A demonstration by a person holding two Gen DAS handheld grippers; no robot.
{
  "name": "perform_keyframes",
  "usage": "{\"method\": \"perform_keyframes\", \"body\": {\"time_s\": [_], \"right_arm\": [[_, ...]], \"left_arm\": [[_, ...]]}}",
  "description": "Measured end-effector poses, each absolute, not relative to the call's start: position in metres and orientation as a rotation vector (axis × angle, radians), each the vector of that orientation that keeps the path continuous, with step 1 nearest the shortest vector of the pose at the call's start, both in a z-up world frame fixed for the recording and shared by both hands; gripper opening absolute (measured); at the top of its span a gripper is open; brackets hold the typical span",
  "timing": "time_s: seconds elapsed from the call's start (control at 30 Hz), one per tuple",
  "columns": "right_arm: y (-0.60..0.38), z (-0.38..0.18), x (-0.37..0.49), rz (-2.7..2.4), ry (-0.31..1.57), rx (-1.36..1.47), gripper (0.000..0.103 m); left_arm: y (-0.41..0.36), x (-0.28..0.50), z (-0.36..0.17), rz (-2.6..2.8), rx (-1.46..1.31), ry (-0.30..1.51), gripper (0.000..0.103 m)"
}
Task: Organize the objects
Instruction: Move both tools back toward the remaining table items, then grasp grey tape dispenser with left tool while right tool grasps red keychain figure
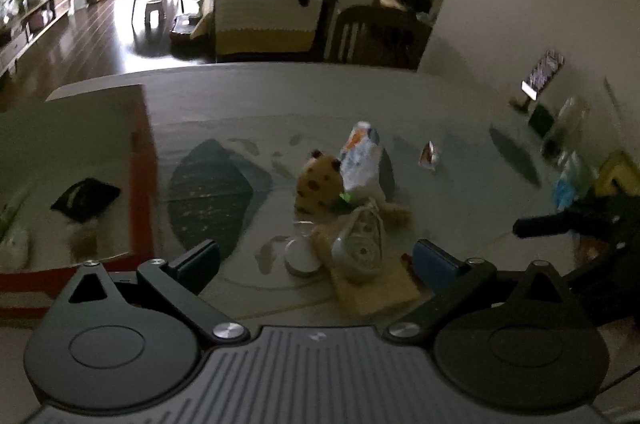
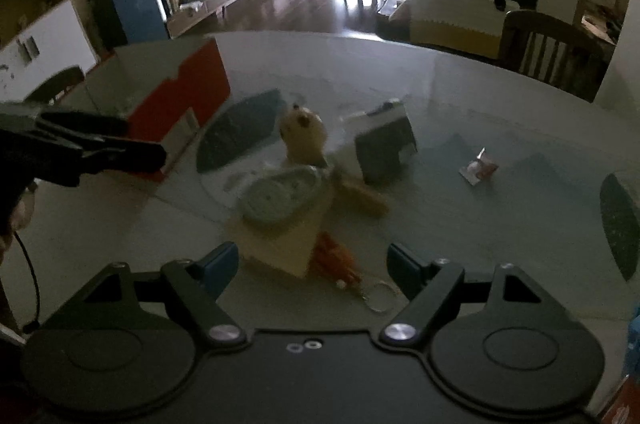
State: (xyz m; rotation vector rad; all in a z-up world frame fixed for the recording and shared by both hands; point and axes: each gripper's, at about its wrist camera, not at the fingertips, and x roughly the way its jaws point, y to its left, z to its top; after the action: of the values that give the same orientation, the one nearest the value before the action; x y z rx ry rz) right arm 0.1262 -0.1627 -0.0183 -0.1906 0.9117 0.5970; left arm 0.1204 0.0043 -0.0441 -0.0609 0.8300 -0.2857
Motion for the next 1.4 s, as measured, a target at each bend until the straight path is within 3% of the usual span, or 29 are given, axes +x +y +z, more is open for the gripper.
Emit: {"method": "perform_keyframes", "body": {"time_s": [0.37, 0.87, 1.0, 1.23, 1.3, 1.4], "right_arm": [[-0.175, -0.058, 0.142, 0.631, 0.972, -0.238, 0.080], [-0.159, -0.086, 0.155, 0.710, 0.936, -0.364, 0.078], [-0.153, -0.092, 0.158, 0.733, 0.937, -0.392, 0.063], [-0.150, -0.094, 0.162, 0.760, 0.928, -0.398, 0.058], [-0.148, -0.095, 0.162, 0.763, 0.929, -0.402, 0.054], [-0.148, -0.096, 0.164, 0.767, 0.944, -0.394, 0.042]], "left_arm": [[-0.056, 0.150, -0.081, -0.342, 0.083, 0.902, 0.103], [-0.079, 0.176, -0.111, -0.294, 0.172, 0.949, 0.103], [-0.080, 0.175, -0.113, -0.264, 0.198, 0.925, 0.103], [-0.082, 0.171, -0.111, -0.276, 0.209, 0.900, 0.102], [-0.084, 0.170, -0.110, -0.289, 0.218, 0.897, 0.096], [-0.087, 0.169, -0.111, -0.304, 0.233, 0.909, 0.072]]}}
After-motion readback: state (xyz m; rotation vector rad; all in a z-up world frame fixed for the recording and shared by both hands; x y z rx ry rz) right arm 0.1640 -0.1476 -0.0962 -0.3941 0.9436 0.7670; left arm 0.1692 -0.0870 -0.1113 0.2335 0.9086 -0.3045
